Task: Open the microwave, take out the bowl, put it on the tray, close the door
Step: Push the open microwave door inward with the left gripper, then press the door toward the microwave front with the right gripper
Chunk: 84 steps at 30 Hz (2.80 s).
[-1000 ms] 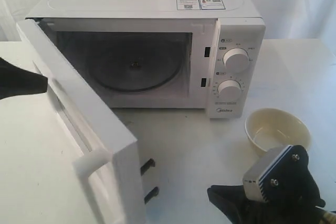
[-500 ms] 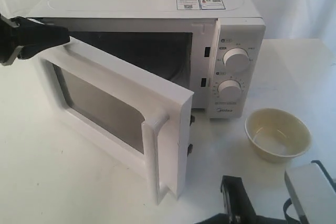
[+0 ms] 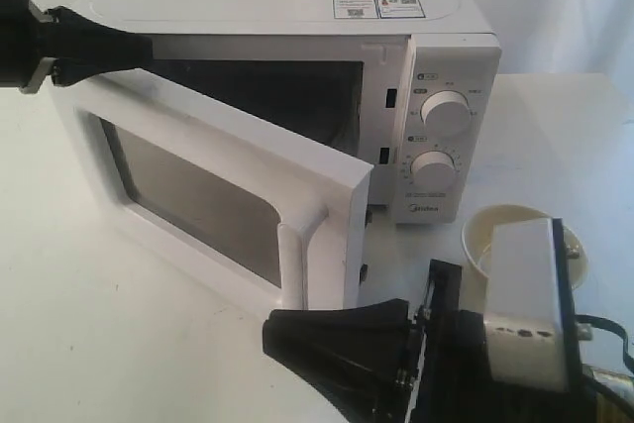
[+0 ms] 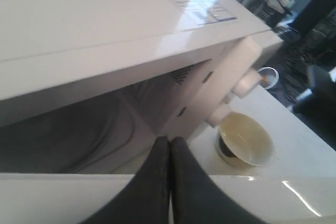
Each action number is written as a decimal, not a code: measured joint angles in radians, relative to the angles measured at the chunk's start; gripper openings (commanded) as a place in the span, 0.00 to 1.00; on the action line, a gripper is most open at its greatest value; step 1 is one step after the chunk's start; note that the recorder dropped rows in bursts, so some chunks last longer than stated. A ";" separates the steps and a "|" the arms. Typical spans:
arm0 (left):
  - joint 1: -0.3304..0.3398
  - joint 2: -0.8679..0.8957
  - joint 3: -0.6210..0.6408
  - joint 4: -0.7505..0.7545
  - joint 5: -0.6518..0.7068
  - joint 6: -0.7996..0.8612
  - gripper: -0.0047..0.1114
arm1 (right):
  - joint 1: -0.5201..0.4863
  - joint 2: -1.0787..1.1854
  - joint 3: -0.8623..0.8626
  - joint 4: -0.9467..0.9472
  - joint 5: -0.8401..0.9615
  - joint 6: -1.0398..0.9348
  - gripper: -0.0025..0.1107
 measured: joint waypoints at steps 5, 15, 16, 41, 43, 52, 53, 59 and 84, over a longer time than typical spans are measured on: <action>0.000 -0.040 -0.018 0.035 0.109 -0.036 0.04 | 0.000 0.000 -0.002 0.010 0.068 -0.012 0.02; -0.001 -0.086 -0.020 0.391 0.189 -0.344 0.04 | 0.000 0.000 -0.010 0.022 0.073 -0.033 0.02; -0.001 -0.086 -0.020 0.399 0.172 -0.349 0.04 | 0.000 0.000 -0.010 0.024 0.073 -0.033 0.02; -0.095 0.011 -0.020 0.254 -0.078 -0.230 0.04 | 0.000 0.048 -0.054 0.234 -0.018 -0.207 0.02; -0.107 0.012 -0.020 0.254 -0.097 -0.226 0.04 | 0.000 0.090 -0.082 0.236 -0.056 -0.215 0.02; -0.139 0.017 -0.020 0.254 -0.168 -0.203 0.04 | 0.000 0.323 -0.201 0.393 -0.156 -0.299 0.02; -0.139 0.017 -0.020 0.254 -0.145 -0.209 0.04 | 0.000 0.340 -0.205 0.421 -0.179 -0.313 0.02; -0.139 -0.029 -0.020 0.302 -0.019 -0.269 0.04 | 0.000 0.416 -0.230 0.614 -0.276 -0.436 0.02; -0.139 -0.168 0.176 0.430 -0.132 -0.412 0.04 | 0.000 0.653 -0.436 0.984 -0.381 -0.642 0.02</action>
